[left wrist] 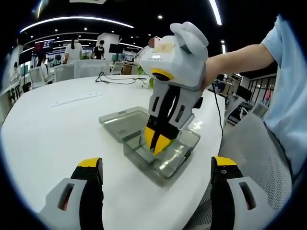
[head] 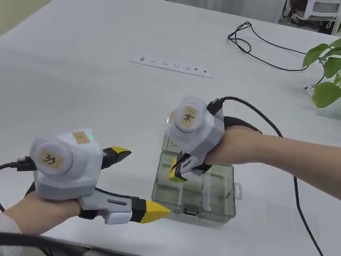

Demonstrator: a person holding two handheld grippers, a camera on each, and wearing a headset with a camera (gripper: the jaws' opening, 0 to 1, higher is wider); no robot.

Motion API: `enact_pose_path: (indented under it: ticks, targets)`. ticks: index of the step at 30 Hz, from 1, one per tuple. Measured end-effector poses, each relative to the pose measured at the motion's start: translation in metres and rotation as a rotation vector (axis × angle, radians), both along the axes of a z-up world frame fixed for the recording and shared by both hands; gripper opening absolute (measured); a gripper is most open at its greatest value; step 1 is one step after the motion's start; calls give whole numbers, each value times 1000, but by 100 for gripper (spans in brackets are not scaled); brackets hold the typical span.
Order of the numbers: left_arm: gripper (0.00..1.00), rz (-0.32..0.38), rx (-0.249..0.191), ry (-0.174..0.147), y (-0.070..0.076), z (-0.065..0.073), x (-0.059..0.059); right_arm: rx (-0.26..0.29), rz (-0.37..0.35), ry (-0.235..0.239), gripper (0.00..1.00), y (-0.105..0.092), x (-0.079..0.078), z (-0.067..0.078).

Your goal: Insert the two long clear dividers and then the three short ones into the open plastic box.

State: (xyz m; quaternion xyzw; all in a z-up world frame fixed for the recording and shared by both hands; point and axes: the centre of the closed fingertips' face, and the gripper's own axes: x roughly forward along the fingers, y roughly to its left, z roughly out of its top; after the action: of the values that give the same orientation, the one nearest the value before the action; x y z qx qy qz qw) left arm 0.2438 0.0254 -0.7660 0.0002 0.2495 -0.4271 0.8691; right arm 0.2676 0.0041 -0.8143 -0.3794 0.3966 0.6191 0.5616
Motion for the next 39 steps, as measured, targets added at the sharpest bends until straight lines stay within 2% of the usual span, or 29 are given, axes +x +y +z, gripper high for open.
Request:
enact_pose_path:
  ticks: [7, 9, 12, 21, 29, 36, 39]
  targets:
    - [96, -6, 6, -1, 0, 0, 0, 44, -11, -4, 24, 1, 0, 10]
    - [96, -9, 8, -3, 0, 1, 0, 72, 1, -28, 30, 2, 2, 14]
    - [96, -13, 13, -6, 1, 1, 1, 89, -6, -7, 37, 0, -1, 18]
    - [96, -22, 20, -11, 0, 3, 3, 163, 25, -30, 72, -6, -8, 21]
    - [97, -34, 25, -10, -2, 3, 0, 230, -22, -37, 100, -10, -7, 25]
    - [97, -38, 32, -15, -3, 5, 2, 280, -69, -48, 100, -13, -3, 31]
    - [97, -36, 31, -18, -2, 8, 3, 334, -121, -52, 100, -15, 2, 38]
